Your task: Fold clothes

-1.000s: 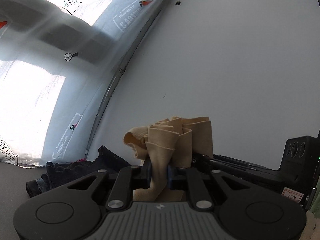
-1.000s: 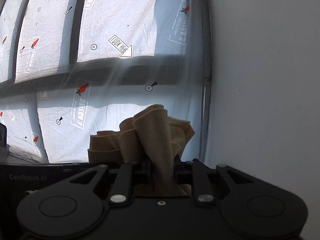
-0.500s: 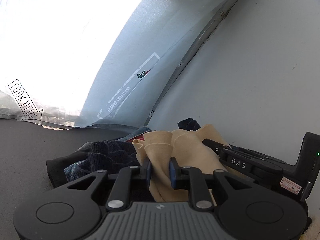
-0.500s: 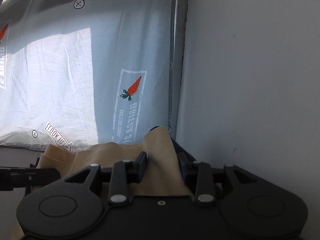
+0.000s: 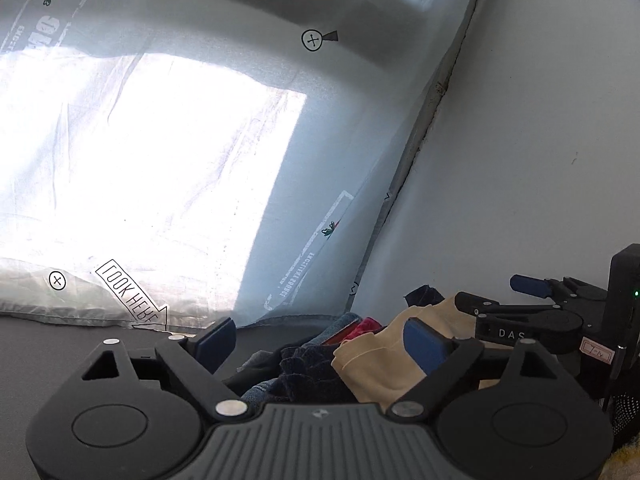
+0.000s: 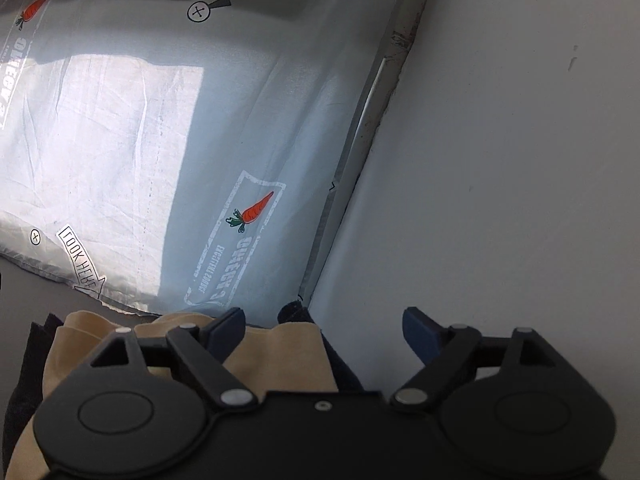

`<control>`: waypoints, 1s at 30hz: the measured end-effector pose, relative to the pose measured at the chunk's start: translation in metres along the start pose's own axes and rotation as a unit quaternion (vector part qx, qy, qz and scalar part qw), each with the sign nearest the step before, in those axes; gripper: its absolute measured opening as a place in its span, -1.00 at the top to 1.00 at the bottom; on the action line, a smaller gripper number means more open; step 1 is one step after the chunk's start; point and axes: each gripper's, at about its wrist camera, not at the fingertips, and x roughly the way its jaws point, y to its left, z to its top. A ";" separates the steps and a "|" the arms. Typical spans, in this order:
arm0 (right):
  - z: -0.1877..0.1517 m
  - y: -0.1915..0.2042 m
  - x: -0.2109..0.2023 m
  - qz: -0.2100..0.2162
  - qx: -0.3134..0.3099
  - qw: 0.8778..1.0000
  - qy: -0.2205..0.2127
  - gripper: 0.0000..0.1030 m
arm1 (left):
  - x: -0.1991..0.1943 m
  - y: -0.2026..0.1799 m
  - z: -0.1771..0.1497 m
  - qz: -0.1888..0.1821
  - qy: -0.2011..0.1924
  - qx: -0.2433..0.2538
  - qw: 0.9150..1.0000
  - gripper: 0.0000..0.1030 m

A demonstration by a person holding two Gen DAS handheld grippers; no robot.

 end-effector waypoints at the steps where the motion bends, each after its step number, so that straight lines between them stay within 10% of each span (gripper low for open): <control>1: 0.003 0.002 -0.015 0.002 0.007 1.000 -0.008 -0.79 | -0.019 0.001 0.002 0.009 -0.010 0.011 1.000 -0.86; 14: -0.030 0.075 -0.226 0.095 0.135 0.983 -0.079 -0.99 | -0.293 -0.019 -0.055 0.091 -0.149 -0.049 0.983 -1.00; 21: -0.037 0.173 -0.319 0.116 0.131 0.981 -0.080 -0.99 | -0.377 -0.011 -0.077 0.187 -0.094 0.057 0.976 -1.00; 30: -0.042 0.305 -0.430 0.137 0.119 0.981 -0.069 -1.00 | -0.501 0.089 -0.112 0.206 -0.061 0.031 0.976 -1.00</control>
